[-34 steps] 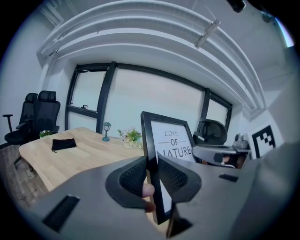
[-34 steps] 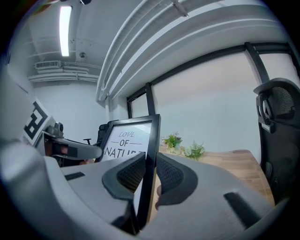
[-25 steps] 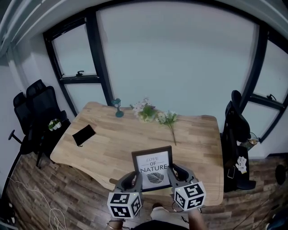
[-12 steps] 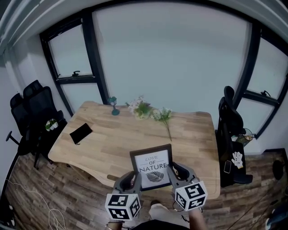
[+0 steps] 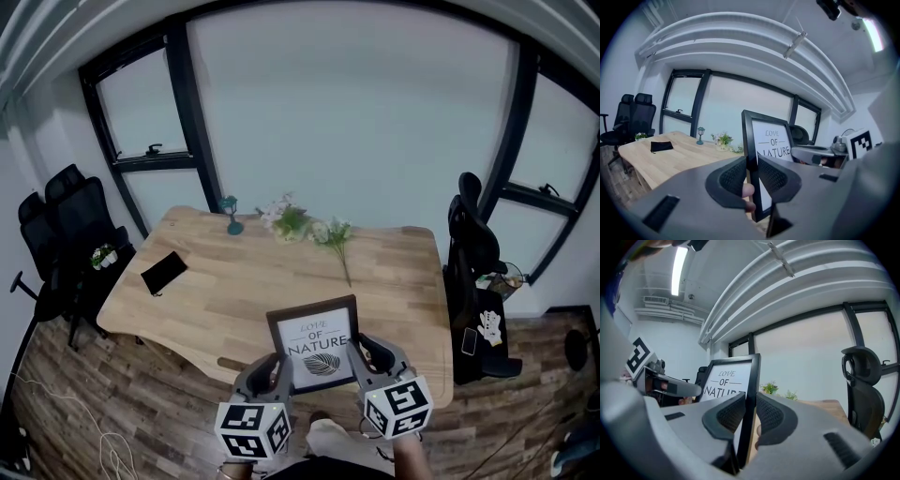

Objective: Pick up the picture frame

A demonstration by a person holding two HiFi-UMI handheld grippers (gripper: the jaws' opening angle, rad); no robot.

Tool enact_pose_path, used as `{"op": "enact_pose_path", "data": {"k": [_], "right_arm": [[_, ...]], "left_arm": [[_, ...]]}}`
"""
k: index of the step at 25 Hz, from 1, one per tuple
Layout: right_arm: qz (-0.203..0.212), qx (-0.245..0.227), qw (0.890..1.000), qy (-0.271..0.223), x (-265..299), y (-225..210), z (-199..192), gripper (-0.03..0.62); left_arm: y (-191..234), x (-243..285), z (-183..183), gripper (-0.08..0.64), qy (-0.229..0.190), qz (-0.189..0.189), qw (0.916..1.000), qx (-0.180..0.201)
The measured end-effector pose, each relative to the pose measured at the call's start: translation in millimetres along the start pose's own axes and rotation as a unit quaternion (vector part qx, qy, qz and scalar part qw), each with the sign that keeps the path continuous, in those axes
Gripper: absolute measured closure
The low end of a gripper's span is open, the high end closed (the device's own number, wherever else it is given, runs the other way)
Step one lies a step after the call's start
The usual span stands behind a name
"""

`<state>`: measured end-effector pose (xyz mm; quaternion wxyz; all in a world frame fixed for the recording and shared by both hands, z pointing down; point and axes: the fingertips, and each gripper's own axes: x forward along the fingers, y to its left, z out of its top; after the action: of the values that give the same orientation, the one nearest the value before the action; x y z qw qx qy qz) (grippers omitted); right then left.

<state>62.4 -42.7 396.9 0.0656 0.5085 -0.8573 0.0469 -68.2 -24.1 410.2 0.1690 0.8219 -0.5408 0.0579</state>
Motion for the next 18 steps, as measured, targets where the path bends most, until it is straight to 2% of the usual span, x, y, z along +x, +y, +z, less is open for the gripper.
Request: {"op": "enact_pose_path", "data": {"k": [18], "right_arm": [[0.002,-0.014,1.0,-0.013,-38,14,1,0.52]], "left_arm": [[-20,-33,-9,0.489,-0.01,0.0,1.0,0.0]]}}
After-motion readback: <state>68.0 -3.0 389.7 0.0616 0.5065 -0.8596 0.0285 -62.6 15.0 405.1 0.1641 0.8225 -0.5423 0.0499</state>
